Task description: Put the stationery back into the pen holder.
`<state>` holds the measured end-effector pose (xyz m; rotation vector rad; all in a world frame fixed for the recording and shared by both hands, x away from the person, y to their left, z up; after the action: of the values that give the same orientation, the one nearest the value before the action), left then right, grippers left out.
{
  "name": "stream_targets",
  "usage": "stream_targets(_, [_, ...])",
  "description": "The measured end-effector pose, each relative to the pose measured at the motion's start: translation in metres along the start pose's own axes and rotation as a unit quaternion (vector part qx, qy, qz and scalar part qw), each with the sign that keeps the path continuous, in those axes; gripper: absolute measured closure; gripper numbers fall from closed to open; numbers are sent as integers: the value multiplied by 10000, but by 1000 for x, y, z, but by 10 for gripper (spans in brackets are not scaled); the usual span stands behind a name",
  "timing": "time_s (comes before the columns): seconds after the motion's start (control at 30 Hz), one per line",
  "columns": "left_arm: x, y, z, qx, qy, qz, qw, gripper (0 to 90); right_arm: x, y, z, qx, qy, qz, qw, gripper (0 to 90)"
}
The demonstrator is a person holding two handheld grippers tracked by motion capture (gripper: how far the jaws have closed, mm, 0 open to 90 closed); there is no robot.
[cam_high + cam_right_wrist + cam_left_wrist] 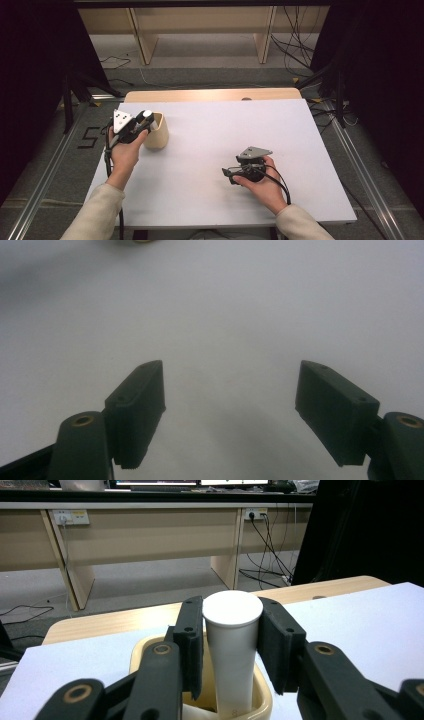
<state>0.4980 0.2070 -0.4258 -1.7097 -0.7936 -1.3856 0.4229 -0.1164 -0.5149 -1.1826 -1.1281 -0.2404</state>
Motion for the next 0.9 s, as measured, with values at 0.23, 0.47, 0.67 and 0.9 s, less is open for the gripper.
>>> stream_targets(0.23, [-7,3,-1,-10,-18,111,9999,647,-2,-3,-6,-44,40,-6,10000,285])
stream_targets(0.47, [-15,5,0,35,-65,230,9997,647,-5,-6,-11,-79,86,13,9999,285])
stream_targets(0.67, [-21,6,1,74,-64,302,9995,646,-7,-8,-15,-113,96,7,9999,285])
stream_targets(0.9, [-26,5,1,79,-110,396,9991,642,-9,-11,-20,-164,119,6,9998,285])
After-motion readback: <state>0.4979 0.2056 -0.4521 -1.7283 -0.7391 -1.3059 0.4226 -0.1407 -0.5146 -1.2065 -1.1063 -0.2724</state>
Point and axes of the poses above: each handheld gripper's, and its own axes: y roughly forward along the jaws, x roughly out of its top, z roughly to its left, the point moved 6 cm from there along y, roughly forward along the jaws, and after that the axes turned 12 degrees about -x, right-handed, at the moved point
